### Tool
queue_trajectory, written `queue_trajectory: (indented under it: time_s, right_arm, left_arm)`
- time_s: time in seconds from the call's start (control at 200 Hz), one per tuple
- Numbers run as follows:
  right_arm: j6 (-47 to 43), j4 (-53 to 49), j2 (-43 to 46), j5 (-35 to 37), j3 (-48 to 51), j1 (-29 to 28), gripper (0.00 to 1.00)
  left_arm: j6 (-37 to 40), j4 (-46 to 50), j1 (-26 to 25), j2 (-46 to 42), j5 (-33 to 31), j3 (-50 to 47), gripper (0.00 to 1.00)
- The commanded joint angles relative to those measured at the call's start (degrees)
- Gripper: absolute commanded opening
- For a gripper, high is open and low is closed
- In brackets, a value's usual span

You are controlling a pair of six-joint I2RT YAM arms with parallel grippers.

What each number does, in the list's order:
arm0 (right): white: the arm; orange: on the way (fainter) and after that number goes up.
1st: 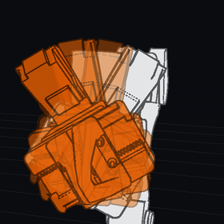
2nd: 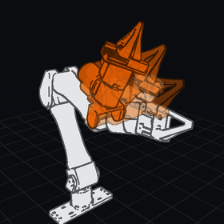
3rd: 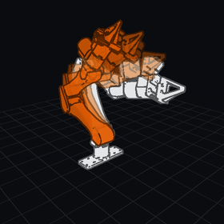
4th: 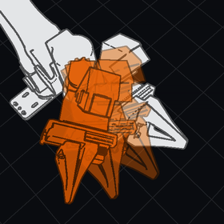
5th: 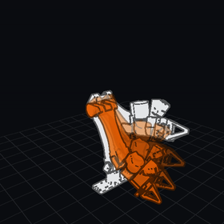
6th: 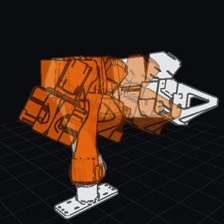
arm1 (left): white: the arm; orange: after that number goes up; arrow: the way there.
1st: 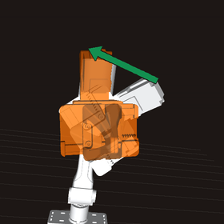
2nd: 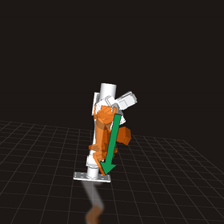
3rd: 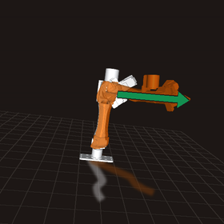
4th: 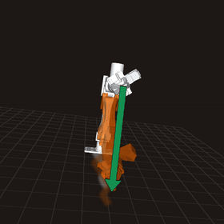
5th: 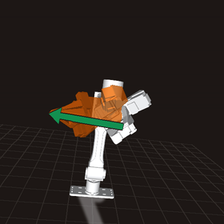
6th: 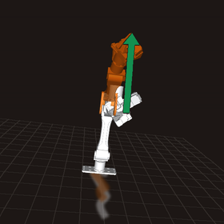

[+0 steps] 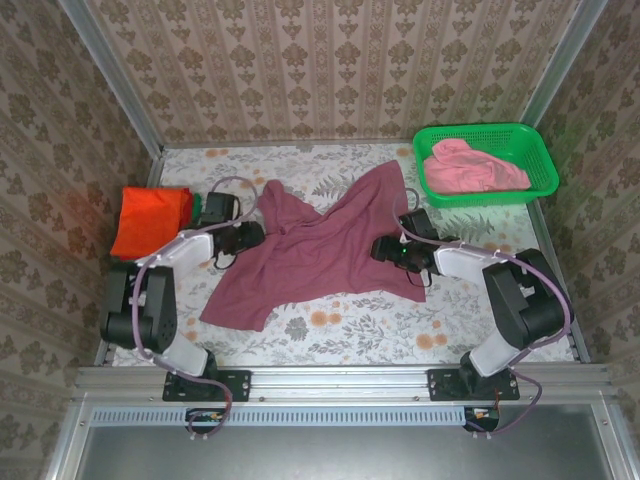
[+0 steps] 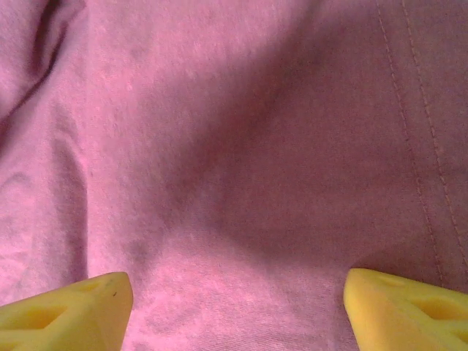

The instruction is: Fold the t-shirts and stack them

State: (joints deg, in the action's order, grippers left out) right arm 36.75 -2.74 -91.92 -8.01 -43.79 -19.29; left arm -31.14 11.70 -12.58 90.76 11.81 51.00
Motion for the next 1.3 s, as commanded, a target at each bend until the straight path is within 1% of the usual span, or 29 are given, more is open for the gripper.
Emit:
queue_trajectory:
  time_s: [0.0, 0.105, 0.185, 0.335, 0.455, 0.58, 0.665, 0.81, 0.855, 0.895, 0.95, 1.01, 1.07, 1.12, 1.225, 1.295]
  right_arm:
    - [2.31, 0.70, -2.26, -0.08, -1.09, -0.24, 0.77]
    - [2.51, -0.22, -3.30, 0.99, -1.39, -0.25, 0.77]
    - [1.95, -2.38, -4.65, 1.95, -2.77, -0.23, 0.78]
    - [1.15, -4.31, -7.21, 3.94, -5.20, 0.02, 0.77]
    - [1.37, -4.59, -9.76, 4.56, -7.22, 0.11, 0.76]
    - [1.57, -5.32, -12.20, 5.10, -9.31, 0.21, 0.76]
    - [1.66, -5.52, -13.23, 4.92, -10.27, 0.21, 0.76]
    - [0.64, -6.85, -14.73, 4.76, -12.31, 0.65, 0.76]
    - [0.84, -7.73, -15.85, 4.34, -13.29, 1.33, 0.76]
    - [0.78, -8.35, -16.84, 3.55, -14.36, 1.97, 0.76]
    - [0.58, -8.94, -18.15, 2.92, -15.73, 2.82, 0.76]
    - [0.43, -9.43, -18.89, 2.49, -16.85, 3.54, 0.76]
    - [0.27, -9.56, -19.36, 2.19, -17.68, 4.08, 0.76]
    - [0.08, -9.56, -19.71, 2.04, -18.22, 4.54, 0.76]
    - [-0.09, -9.64, -20.45, 1.76, -19.21, 5.36, 0.76]
    - [-0.18, -9.76, -20.66, 1.70, -19.74, 5.67, 0.76]
  left_arm:
    - [-4.69, -3.56, -0.34, 5.31, 3.03, 2.16, 0.44]
    - [-6.85, -3.62, -0.01, 8.73, 1.44, 2.43, 0.44]
    - [-8.78, -4.46, 1.00, 8.42, -0.62, 0.11, 0.44]
    - [-12.05, -6.69, 4.55, 3.43, -3.11, -7.19, 0.44]
    - [-11.80, -6.52, 7.49, -0.88, -4.12, -10.92, 0.45]
    - [-9.73, -5.38, 9.13, -4.25, -4.17, -11.41, 0.50]
    - [-8.69, -3.10, 9.15, -7.29, -5.66, -10.89, 0.56]
    - [-8.27, 2.37, 9.15, -15.08, -8.71, -12.31, 0.81]
    - [-8.78, 4.22, 9.02, -18.01, -9.61, -13.72, 0.87]
    - [-9.45, 5.64, 8.93, -20.76, -9.94, -15.15, 0.91]
    - [-10.56, 7.45, 8.72, -24.81, -10.29, -17.40, 0.93]
    - [-12.08, 9.72, 8.34, -29.41, -10.97, -19.69, 0.92]
    - [-12.89, 11.83, 7.96, -33.29, -11.38, -21.84, 0.85]
    - [-13.04, 13.45, 7.70, -35.39, -11.01, -23.18, 0.82]
    - [-10.46, 14.90, 7.25, -35.59, -7.86, -24.87, 0.75]
    - [-8.98, 15.32, 5.39, -35.07, -6.97, -25.21, 0.71]
